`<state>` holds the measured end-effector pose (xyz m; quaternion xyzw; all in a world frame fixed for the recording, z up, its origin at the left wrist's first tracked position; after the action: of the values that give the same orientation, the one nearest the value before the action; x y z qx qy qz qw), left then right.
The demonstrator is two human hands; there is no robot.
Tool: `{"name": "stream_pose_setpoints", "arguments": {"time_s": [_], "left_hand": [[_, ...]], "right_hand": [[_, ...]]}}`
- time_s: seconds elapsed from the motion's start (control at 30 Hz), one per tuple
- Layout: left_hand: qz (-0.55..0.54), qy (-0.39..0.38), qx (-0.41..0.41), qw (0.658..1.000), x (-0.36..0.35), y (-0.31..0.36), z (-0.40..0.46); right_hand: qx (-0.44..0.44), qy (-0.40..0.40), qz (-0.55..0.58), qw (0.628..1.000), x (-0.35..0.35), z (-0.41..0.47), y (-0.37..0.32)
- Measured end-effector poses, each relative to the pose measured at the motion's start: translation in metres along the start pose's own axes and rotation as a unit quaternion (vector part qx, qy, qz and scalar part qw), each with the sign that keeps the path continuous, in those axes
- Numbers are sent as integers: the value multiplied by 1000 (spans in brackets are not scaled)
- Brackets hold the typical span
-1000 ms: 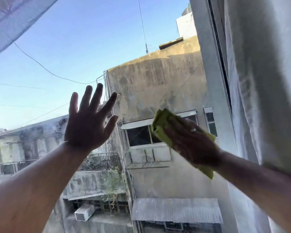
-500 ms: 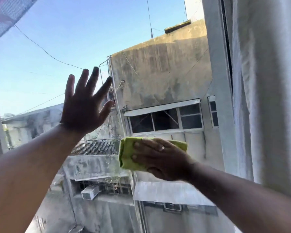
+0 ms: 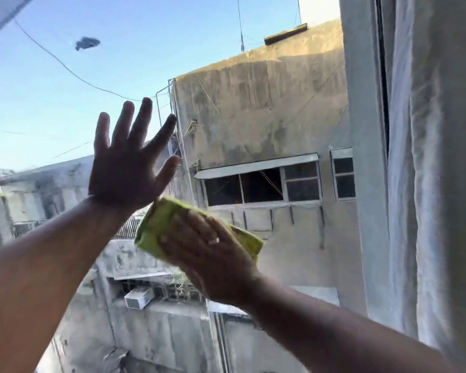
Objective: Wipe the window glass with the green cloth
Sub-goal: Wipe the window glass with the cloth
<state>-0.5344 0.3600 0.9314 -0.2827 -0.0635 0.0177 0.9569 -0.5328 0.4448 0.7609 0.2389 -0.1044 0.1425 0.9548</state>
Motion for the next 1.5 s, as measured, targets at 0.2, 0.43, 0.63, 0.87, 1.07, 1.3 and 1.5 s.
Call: {"name": "stream_pose_setpoints", "arguments": {"time_s": [0.2, 0.43, 0.63, 0.87, 1.07, 1.3, 1.5], "left_hand": [[-8, 7, 1, 1000, 0, 0, -4], [-19, 2, 5, 1000, -4, 1, -4], [-29, -13, 7, 999, -1, -2, -3], [-26, -1, 5, 1000, -2, -2, -3], [-29, -6, 7, 1000, -2, 0, -1], [-35, 1, 7, 999, -1, -2, -2], [-20, 10, 3, 1000, -3, 2, -2]], "right_hand": [[-15, -21, -75, 997, 18, -26, 133], [-262, 60, -38, 962, 17, -27, 114], [208, -106, -60, 971, -39, -72, -90], [-160, 15, -49, 986, 27, -34, 163], [-476, 120, -34, 871, 52, 2, 210], [136, -42, -45, 989, 13, -41, 87], [-284, 54, -100, 952, 86, -14, 331]]}}
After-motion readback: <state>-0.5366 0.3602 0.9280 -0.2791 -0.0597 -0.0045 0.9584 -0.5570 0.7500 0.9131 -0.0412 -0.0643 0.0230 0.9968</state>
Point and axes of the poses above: each hand's wrist, its own z-axis towards the middle knuckle, its own x-axis out of the back of the hand, y = z × x, the point moved 9 cm from there along z, towards the middle knuckle, and after that the axes turned 7 degrees about -x, right-handed, at the moved point
